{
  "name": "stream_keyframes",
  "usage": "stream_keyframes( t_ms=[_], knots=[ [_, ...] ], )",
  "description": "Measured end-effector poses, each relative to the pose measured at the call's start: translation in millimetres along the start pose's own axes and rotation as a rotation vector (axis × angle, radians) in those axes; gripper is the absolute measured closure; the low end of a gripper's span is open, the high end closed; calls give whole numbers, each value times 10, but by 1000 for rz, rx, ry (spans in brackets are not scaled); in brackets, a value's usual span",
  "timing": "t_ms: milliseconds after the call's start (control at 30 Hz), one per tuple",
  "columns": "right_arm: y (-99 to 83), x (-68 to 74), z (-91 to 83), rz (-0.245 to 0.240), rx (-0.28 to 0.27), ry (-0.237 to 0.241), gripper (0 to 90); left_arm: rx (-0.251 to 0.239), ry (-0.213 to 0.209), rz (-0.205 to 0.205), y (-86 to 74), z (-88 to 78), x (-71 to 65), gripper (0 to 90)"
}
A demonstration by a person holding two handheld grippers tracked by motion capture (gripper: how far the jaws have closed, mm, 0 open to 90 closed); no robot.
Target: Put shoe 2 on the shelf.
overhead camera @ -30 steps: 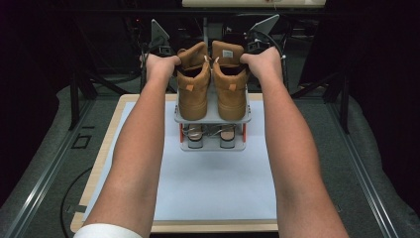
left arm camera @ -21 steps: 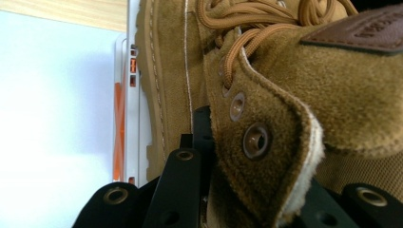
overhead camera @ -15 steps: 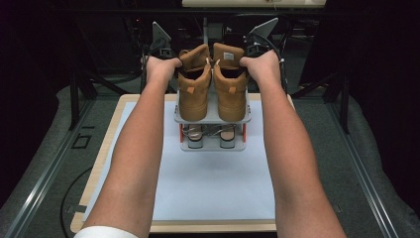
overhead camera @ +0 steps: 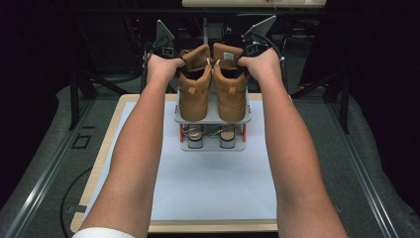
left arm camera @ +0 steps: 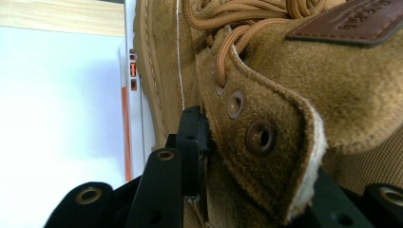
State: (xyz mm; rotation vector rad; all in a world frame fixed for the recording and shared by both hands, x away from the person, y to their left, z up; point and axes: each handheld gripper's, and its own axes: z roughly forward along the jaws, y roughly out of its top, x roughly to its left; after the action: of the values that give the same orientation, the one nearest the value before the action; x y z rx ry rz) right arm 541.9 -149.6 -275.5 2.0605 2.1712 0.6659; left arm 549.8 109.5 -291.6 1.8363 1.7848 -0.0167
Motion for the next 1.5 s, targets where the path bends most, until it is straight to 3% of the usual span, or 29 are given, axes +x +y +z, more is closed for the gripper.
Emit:
stream_keyframes(
  t_ms=[433,667,867,1133,1333,1500],
  knots=[
    [2,70,-6,-60,37,-39,618,13,62,55,11,-18,-41,596],
    [-5,105,-4,-75,26,-45,582,30,87,101,2,-33,-97,539],
    [0,110,-32,-72,24,-34,559,26,88,152,9,-74,-179,503],
    [2,92,-68,-65,28,-12,544,28,68,158,17,-161,-213,486],
    [3,49,-117,-27,17,25,545,24,60,173,-10,-219,-241,481],
    [-10,92,-123,-52,10,-5,545,15,53,171,-9,-253,-227,480]
  ],
)
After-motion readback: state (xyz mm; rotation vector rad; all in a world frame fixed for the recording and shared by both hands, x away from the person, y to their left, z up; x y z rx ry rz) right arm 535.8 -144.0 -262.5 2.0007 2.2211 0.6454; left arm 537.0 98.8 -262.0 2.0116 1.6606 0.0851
